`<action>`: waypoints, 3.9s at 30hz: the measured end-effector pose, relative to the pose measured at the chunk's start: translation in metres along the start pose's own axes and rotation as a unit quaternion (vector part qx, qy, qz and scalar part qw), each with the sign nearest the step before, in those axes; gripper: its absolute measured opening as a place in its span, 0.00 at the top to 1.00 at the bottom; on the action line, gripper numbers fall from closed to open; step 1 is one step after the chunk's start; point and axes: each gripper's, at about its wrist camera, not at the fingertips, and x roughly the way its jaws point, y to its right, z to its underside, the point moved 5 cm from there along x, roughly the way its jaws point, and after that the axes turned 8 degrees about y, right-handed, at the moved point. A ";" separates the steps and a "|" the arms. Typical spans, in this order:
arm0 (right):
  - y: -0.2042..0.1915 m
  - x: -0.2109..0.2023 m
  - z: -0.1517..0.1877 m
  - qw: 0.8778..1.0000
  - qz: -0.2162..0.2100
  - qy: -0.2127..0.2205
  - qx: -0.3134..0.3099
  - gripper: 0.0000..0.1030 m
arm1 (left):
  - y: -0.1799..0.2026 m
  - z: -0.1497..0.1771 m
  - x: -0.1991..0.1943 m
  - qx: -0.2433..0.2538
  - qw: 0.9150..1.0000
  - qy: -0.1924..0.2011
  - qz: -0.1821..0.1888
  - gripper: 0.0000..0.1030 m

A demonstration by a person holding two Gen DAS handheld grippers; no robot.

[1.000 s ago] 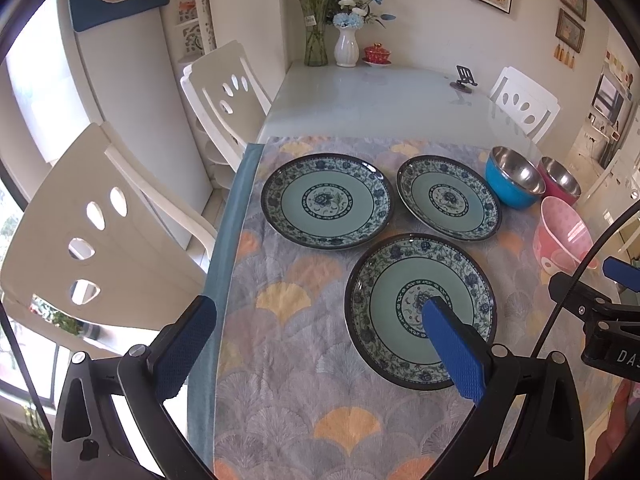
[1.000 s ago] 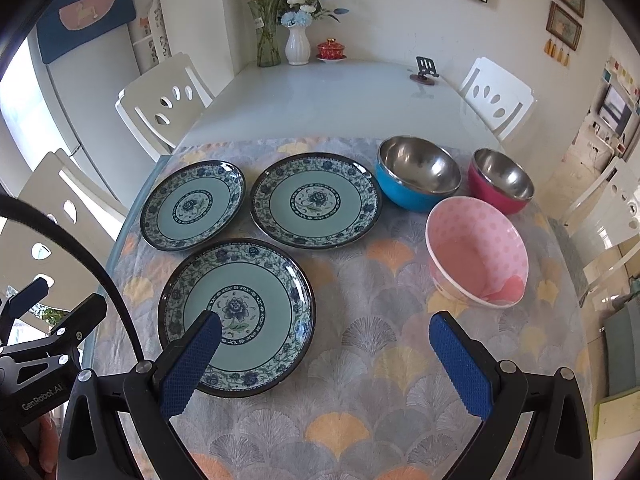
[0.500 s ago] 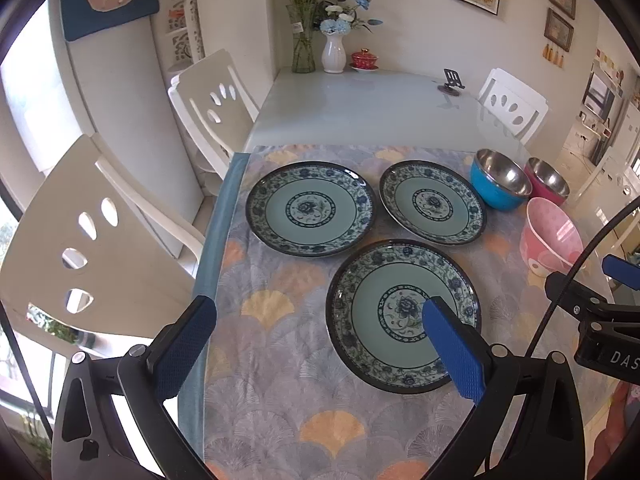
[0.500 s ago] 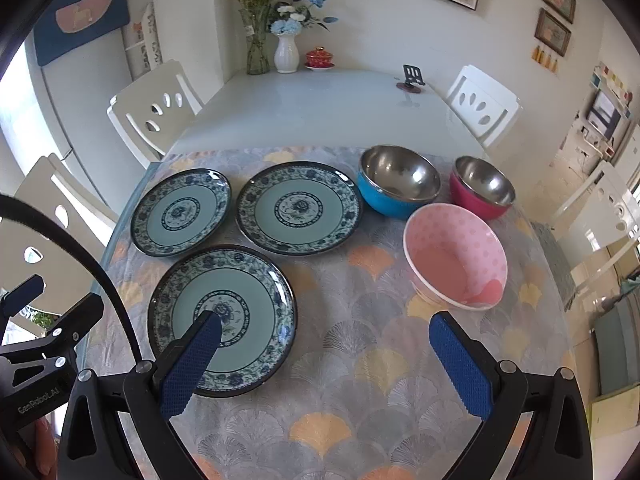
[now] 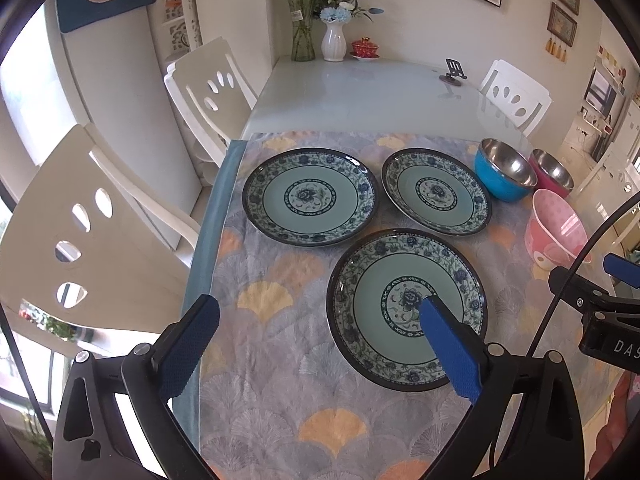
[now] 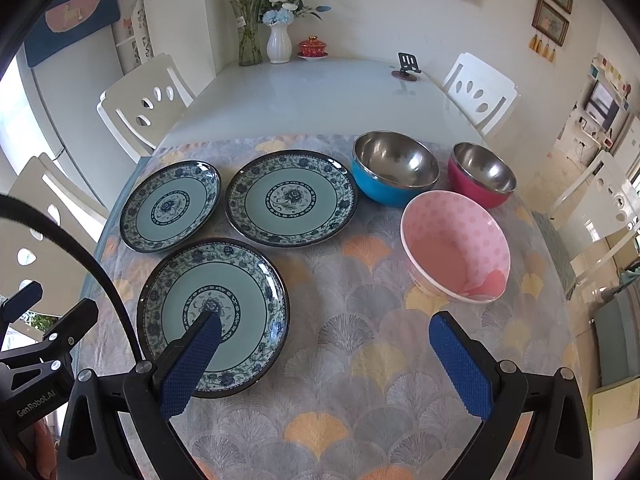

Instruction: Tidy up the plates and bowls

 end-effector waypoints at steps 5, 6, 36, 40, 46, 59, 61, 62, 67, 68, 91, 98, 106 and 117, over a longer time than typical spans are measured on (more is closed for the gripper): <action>0.000 0.005 -0.002 1.000 0.002 -0.007 0.002 0.00 | -0.003 -0.002 0.006 -0.003 1.000 -0.002 -0.003 0.03; 0.001 0.006 -0.002 1.000 0.003 -0.008 0.002 0.00 | -0.004 -0.002 0.007 -0.005 1.000 -0.004 -0.002 0.03; 0.021 0.028 -0.013 1.000 -0.009 -0.021 -0.011 0.00 | 0.020 -0.013 0.031 0.042 0.999 -0.011 0.025 0.03; 0.015 0.038 -0.012 0.999 -0.023 -0.033 -0.009 0.01 | 0.015 -0.013 0.032 0.043 0.999 -0.011 0.021 0.03; -0.001 0.057 -0.005 0.997 -0.041 -0.056 -0.025 0.04 | 0.014 0.001 0.045 0.056 0.998 -0.031 0.022 0.03; -0.014 0.117 0.027 0.986 -0.085 -0.139 0.017 0.21 | -0.001 0.042 0.098 -0.036 0.989 -0.118 0.085 0.22; -0.014 0.123 0.030 0.985 -0.090 -0.143 0.026 0.22 | -0.004 0.045 0.103 -0.051 0.986 -0.126 0.094 0.28; -0.014 0.126 0.031 0.985 -0.091 -0.145 0.026 0.27 | -0.005 0.047 0.105 -0.056 0.985 -0.130 0.097 0.35; -0.022 0.133 0.039 0.982 -0.107 -0.152 0.019 0.44 | -0.002 0.048 0.110 -0.050 0.986 -0.129 0.098 0.54; -0.024 0.132 0.040 0.983 -0.103 -0.150 0.013 0.46 | 0.001 0.048 0.110 -0.043 0.986 -0.129 0.100 0.60; -0.057 0.033 0.035 0.987 -0.132 -0.090 -0.016 0.55 | -0.005 0.038 0.032 -0.072 0.987 -0.098 0.109 0.69; -0.079 0.015 0.051 0.985 -0.135 -0.094 -0.053 0.55 | -0.021 0.058 0.014 -0.104 0.984 -0.105 0.095 0.69; -0.092 0.029 0.079 0.980 -0.136 -0.129 -0.069 0.55 | -0.029 0.081 0.020 -0.110 0.983 -0.126 0.074 0.69; -0.098 0.036 0.110 0.973 -0.123 -0.174 -0.084 0.55 | -0.029 0.115 0.034 -0.118 0.972 -0.187 0.075 0.69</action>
